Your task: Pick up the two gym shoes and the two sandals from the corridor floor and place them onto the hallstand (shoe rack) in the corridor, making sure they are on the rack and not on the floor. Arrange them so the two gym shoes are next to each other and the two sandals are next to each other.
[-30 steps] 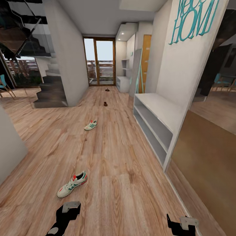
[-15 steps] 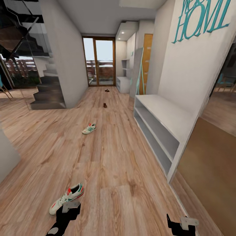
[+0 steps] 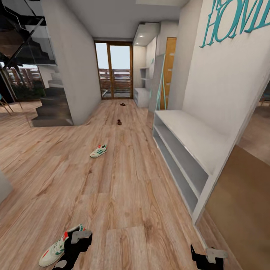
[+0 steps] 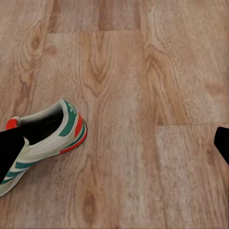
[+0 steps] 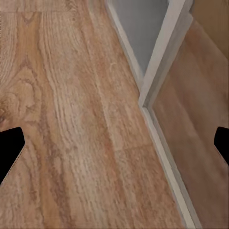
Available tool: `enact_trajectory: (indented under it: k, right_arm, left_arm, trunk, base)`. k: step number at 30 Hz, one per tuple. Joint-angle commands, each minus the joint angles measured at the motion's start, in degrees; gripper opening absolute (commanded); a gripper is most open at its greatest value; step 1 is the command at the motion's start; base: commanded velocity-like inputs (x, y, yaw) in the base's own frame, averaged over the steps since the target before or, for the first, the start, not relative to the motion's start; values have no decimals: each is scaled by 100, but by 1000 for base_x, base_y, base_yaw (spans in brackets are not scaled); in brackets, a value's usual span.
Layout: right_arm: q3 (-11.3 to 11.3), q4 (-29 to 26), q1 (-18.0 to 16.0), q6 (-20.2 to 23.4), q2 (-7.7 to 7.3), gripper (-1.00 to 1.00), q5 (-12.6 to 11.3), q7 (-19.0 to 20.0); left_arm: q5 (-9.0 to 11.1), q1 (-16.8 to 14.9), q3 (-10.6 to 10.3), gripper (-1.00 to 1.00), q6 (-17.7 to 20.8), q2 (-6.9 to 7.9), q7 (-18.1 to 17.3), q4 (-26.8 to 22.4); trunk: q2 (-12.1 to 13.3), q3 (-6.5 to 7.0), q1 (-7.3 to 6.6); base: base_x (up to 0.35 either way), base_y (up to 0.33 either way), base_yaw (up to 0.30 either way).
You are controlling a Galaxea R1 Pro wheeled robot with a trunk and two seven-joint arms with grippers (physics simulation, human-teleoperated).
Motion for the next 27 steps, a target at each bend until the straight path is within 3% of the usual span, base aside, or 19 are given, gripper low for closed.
enact_trajectory:
  k: [1,9,27]
  right_arm:
    - [-11,4,-3,-16,1,100,29,-13]
    - [-18,4,-3,-15,1,100,26,-13]
    - [-5,8,-3,-16,6,100,29,3]
  left_arm:
    - [-9,-5,27,100,-20,-2,-2,8]
    - [-9,-5,31,100,-29,1,-2,6]
    - [-9,-5,31,100,-38,2,-2,8]
  trunk:
    - [-2,-5,2]
    - [-2,-5,2]
    - [-2,-5,2]
  base:
    - [301,-191,232]
    - [247,-155,139]
    - [13,-7,4]
